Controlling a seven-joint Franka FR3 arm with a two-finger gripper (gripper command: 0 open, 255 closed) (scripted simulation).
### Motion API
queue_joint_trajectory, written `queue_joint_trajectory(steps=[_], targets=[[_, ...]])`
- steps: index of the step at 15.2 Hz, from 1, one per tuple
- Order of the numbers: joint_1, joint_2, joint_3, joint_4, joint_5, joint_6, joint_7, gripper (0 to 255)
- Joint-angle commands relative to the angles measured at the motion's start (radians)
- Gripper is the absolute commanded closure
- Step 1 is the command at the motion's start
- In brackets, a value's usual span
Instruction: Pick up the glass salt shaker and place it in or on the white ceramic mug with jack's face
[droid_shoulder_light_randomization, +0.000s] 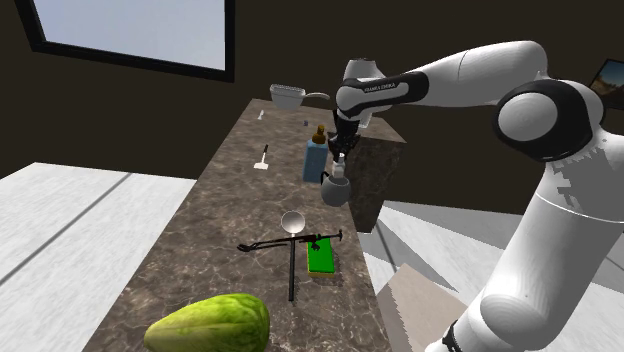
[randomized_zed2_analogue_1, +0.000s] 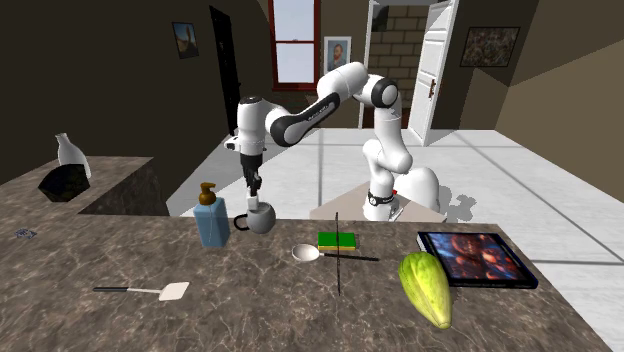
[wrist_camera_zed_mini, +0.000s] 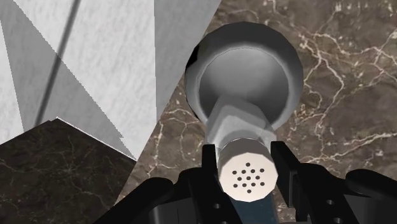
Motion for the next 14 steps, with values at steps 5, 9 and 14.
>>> queue_joint_trajectory(steps=[5, 9, 14], targets=[[0.0, 0.003, 0.0, -0.001, 0.0, -0.001, 0.0, 0], [0.0, 0.003, 0.0, -0.001, 0.0, 0.0, 0.0, 0], [0.006, -0.027, 0.004, 0.086, 0.0, -0.119, 0.0, 0]])
